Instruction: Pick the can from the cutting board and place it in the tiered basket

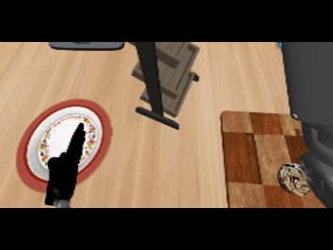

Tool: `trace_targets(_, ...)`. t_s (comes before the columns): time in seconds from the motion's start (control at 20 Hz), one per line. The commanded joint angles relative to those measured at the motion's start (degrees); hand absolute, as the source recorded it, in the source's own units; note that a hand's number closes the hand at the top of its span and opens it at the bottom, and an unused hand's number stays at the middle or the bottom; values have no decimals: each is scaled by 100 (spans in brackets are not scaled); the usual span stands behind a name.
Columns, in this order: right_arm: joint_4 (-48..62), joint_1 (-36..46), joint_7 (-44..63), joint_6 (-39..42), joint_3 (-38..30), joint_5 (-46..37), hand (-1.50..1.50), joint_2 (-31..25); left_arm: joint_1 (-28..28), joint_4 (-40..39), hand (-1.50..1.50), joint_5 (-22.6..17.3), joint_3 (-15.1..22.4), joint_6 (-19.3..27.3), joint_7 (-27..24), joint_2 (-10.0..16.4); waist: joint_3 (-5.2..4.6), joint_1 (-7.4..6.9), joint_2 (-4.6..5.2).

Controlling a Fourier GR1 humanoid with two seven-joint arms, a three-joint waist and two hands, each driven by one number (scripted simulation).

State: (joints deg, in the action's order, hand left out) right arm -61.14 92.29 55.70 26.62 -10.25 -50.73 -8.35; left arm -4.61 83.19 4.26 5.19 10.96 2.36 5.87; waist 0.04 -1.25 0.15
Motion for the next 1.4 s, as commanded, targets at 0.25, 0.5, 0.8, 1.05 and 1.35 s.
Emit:
trace_targets(0.25,1210,-66,-85,-1515,-210,-285,150,427,155,-429,0,-2,18,-30,-25,-158,-13,-7,29)
trace_targets(0.5,1160,-294,-79,-2468,-1000,286,-150,768,-75,-191,0,92,138,61,-37,-228,-8,-55,38)
trace_targets(0.8,1226,-318,-435,-3711,-1087,778,-150,828,247,-207,0,14,-18,-84,191,-62,-10,-84,28)
trace_targets(1.05,738,-378,-665,-4345,-1197,736,-150,831,-35,-97,0,-142,-212,-197,47,93,-7,25,-12)
trace_targets(1.35,147,-679,-180,-4783,-1127,4,-150,85,-25,-485,0,-28,-278,-30,-208,13,-8,210,-51)
